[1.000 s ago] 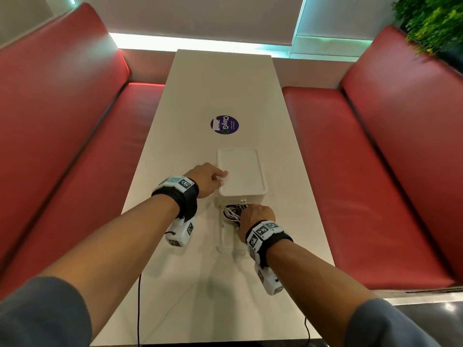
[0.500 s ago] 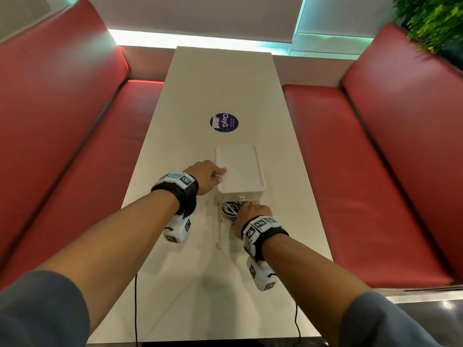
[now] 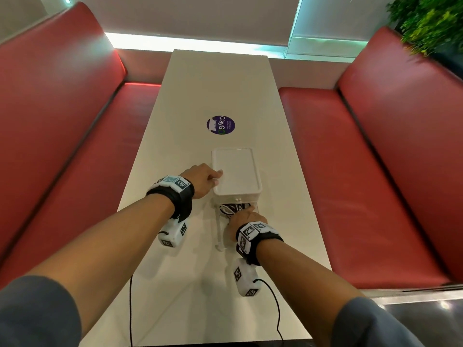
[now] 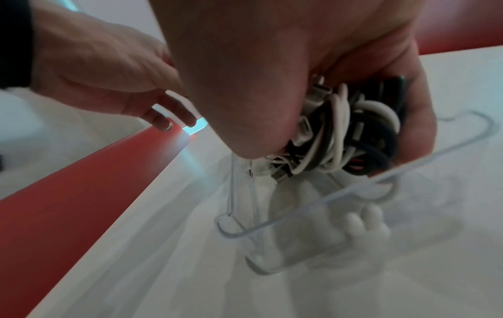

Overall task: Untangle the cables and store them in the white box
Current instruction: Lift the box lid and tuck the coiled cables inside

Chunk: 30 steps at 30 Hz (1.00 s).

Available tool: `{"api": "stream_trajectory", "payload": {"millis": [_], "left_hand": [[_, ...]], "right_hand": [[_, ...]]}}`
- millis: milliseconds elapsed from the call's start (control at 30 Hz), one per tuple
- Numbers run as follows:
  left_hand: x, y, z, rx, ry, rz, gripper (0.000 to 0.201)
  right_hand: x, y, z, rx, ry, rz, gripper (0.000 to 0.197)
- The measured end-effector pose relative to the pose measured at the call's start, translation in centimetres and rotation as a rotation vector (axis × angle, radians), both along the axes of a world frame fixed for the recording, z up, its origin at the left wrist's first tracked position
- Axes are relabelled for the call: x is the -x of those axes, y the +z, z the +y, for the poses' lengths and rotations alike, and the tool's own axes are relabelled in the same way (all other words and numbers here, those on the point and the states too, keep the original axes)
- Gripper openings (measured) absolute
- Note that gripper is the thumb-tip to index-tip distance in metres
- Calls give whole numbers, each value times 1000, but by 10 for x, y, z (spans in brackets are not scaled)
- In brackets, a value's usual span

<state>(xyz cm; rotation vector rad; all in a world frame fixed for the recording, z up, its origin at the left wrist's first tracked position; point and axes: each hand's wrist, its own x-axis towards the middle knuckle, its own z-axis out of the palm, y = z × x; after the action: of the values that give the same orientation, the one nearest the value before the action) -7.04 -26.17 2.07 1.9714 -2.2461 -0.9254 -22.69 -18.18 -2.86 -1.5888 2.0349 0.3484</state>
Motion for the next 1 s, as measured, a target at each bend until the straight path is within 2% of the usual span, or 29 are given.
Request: {"api": "stream_trajectory", "payload": {"millis": [167,333,400,467,567,700,1000], "left_hand": [[1,1,-1,3,-43,-68,44],[2,-1,-3,1,-41,-57,44],[1,-2,-4,-1,-38,-56,45],[2,-2,-3,1,-38,-58,44],[2,-2,-2,-3,-35,-58,44],[2,-2,-2,-1,-37,-64,44],[4,-1,-2,9,-35,-69,44]], "right_hand": [[-2,-11,-15,-111,-91,-63,98],[-2,-7,-16,-61,-284,-276,116],[-1,-6,-16,-38,-303,-326,108],[0,-13,-18,-30,-238,-314,86],[2,-9,-14,-9,-90,-136,70],[11,5,-13,87,124,0,36],[10,5,-15,114,83,-9,32]]}}
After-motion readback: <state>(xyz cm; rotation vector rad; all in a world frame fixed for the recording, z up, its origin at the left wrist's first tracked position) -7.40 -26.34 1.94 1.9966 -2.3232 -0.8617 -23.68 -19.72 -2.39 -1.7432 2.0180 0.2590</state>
